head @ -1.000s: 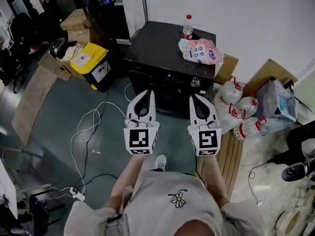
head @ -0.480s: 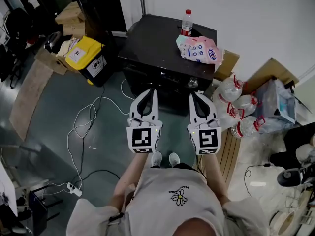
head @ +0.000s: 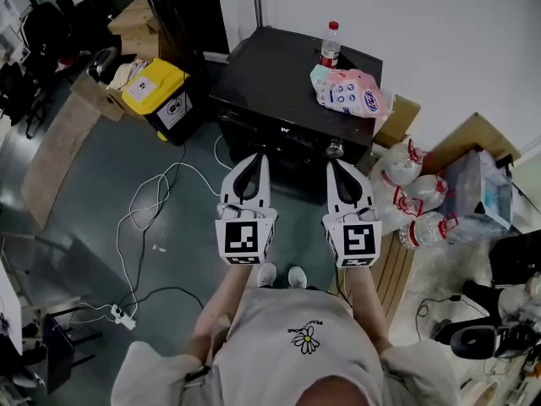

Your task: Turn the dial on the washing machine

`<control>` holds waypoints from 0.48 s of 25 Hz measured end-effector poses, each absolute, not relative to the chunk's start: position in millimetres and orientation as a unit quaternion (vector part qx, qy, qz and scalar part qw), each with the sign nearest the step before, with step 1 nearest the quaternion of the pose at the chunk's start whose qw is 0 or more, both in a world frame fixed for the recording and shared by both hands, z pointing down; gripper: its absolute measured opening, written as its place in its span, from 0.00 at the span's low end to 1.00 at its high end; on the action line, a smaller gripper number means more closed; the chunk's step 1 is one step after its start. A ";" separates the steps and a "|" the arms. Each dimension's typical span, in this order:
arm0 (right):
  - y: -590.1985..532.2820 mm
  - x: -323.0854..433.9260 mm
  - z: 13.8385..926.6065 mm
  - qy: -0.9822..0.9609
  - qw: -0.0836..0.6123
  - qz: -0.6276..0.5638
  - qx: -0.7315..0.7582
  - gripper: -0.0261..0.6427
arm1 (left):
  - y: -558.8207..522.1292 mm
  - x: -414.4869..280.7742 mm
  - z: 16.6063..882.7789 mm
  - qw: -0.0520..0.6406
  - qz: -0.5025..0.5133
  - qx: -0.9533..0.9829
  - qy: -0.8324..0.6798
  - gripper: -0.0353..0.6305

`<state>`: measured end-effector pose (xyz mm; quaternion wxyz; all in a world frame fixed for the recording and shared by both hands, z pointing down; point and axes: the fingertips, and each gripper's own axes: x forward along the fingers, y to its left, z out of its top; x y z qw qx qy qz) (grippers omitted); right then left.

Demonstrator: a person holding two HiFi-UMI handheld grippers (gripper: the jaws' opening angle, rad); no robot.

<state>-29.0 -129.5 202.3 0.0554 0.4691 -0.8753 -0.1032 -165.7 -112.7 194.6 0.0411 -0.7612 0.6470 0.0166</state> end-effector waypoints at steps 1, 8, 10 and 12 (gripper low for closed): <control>-130.4 -29.2 202.3 -0.876 0.054 -0.102 0.469 0.04 | -112.8 -166.0 194.6 0.042 0.016 -0.760 0.648 0.05; -130.9 -31.5 202.4 -0.878 0.032 -0.093 0.469 0.04 | -110.4 -170.1 192.2 0.052 0.006 -0.757 0.651 0.05; -129.2 -30.7 202.8 -0.877 0.026 -0.091 0.472 0.04 | -109.4 -170.5 191.0 0.051 0.007 -0.758 0.650 0.05; -129.6 -29.4 202.7 -0.877 0.022 -0.093 0.472 0.04 | -110.9 -171.8 192.9 0.051 0.006 -0.757 0.651 0.05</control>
